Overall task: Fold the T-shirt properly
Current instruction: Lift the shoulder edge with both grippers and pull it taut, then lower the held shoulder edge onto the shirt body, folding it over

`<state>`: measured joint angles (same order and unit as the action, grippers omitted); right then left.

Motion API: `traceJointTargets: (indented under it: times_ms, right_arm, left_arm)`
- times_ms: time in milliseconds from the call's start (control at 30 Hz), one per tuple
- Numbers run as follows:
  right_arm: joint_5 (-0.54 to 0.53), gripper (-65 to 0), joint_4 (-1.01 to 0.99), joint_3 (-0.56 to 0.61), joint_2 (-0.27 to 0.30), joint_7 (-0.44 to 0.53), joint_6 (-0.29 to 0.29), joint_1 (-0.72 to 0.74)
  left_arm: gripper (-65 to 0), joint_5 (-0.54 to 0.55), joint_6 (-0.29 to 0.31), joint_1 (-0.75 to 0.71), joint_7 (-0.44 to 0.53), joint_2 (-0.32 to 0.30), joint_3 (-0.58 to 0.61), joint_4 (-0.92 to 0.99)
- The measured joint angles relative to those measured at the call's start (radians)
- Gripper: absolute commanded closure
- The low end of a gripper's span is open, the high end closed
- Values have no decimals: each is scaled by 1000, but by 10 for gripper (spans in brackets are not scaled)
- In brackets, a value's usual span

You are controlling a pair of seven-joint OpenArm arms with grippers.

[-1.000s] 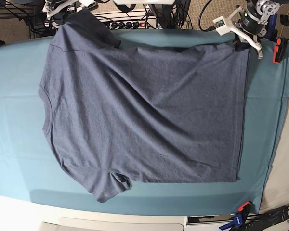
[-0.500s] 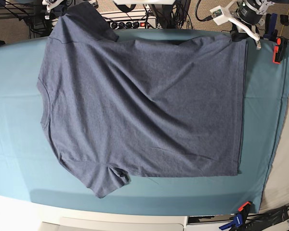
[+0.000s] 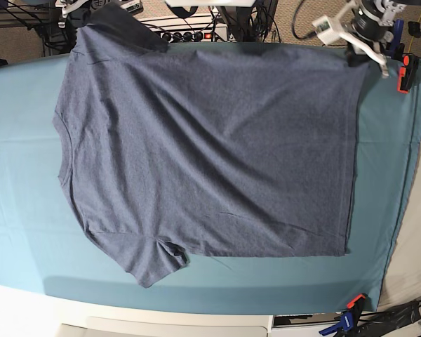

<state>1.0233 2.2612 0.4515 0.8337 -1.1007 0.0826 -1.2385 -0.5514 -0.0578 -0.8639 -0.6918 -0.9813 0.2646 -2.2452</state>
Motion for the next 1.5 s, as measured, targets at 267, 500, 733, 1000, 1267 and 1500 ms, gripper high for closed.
traceJointTargets:
  times_ms: [267, 500, 733, 1000, 1267, 1500]
  right_arm:
    - [28, 0, 0, 0, 0, -10, 26, 13]
    - [24, 0, 0, 0, -19, 21, 37, 142]
    - [-127, 0, -1, 1, -108, 62, 8, 386]
    - [-350, 0, -1, 1, -201, 129, -103, 612]
    - [-425, 0, -45, -126, -257, 171, -103, 676]
    - [-479, 0, -186, -229, -274, 227, -136, 716]
  left_arm:
    - [0, 45, -1, 0, 4, 0, -37, 0]
    - [0, 48, 1, 0, 22, 0, -37, 0]
    - [0, 48, 2, 25, 57, 0, -37, 0]
    - [0, 49, 3, 87, 60, 0, -37, 0]
    - [0, 61, 19, 137, 64, 0, -37, 0]
    - [0, 119, 48, 201, 84, 0, -36, 0]
